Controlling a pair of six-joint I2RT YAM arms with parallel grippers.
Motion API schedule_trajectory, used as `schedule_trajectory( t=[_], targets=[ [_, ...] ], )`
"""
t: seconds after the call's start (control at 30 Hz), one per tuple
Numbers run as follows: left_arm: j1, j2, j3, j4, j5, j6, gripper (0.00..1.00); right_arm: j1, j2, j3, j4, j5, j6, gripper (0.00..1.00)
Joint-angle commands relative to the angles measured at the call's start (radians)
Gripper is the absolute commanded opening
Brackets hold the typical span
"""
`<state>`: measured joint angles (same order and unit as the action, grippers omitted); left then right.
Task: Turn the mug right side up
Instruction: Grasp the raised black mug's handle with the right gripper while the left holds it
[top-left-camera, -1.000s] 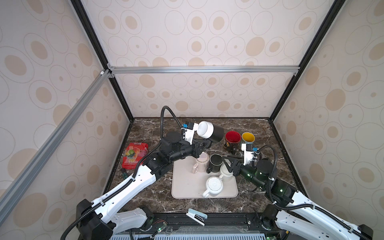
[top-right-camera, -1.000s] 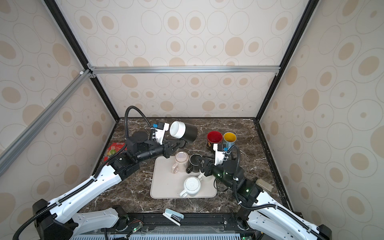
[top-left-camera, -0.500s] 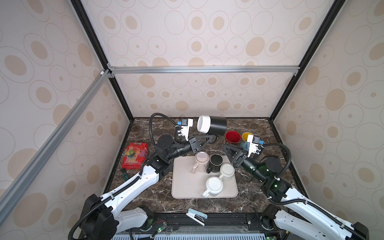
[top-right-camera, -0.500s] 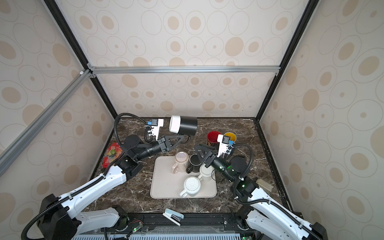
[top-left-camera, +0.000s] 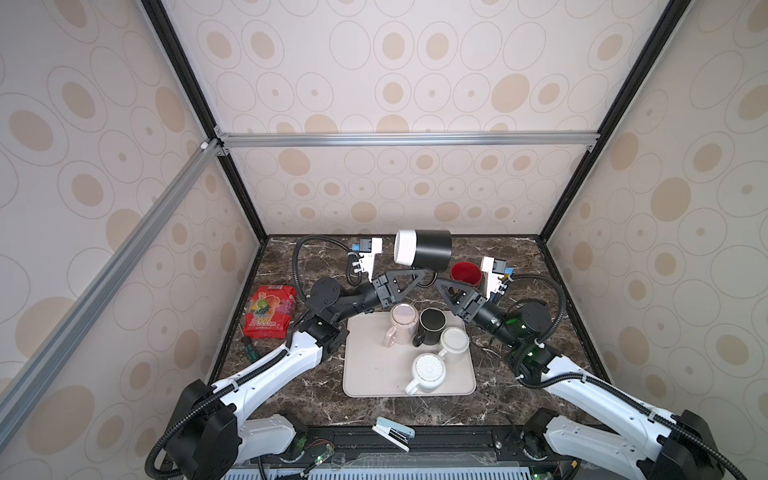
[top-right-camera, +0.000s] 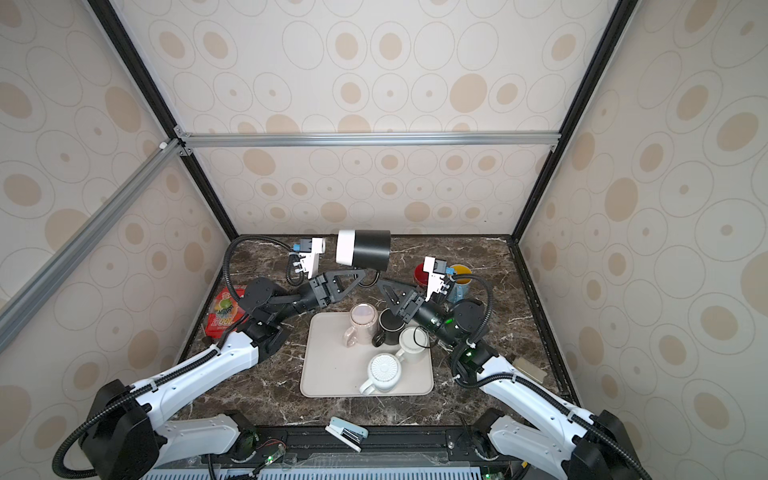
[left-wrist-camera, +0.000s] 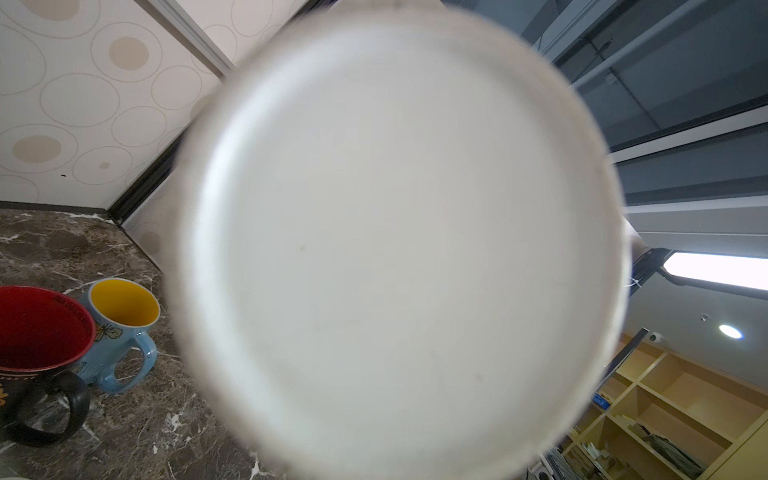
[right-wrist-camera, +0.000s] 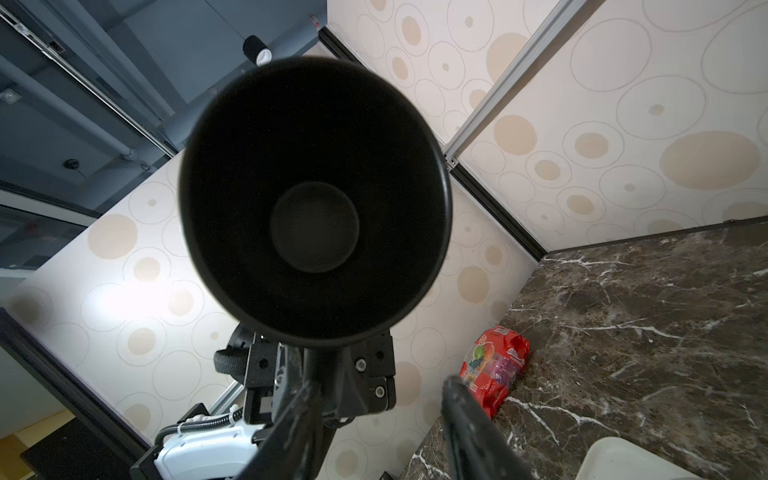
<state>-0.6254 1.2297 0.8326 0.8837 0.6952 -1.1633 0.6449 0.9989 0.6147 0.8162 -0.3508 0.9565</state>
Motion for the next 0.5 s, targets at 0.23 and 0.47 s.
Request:
schedule_trajectory(
  t=[0.23,0.47],
  targets=[
    [0.003,0.003,0.015,0.179,0.032,-0.04,0.0,-0.002,0.038,0.078,0.084,-0.041,0.022,0.41],
    [-0.01,0.031,0.005,0.225,0.043,-0.068,0.0,-0.003,0.065,0.094,0.1,-0.027,0.028,0.35]
  ],
)
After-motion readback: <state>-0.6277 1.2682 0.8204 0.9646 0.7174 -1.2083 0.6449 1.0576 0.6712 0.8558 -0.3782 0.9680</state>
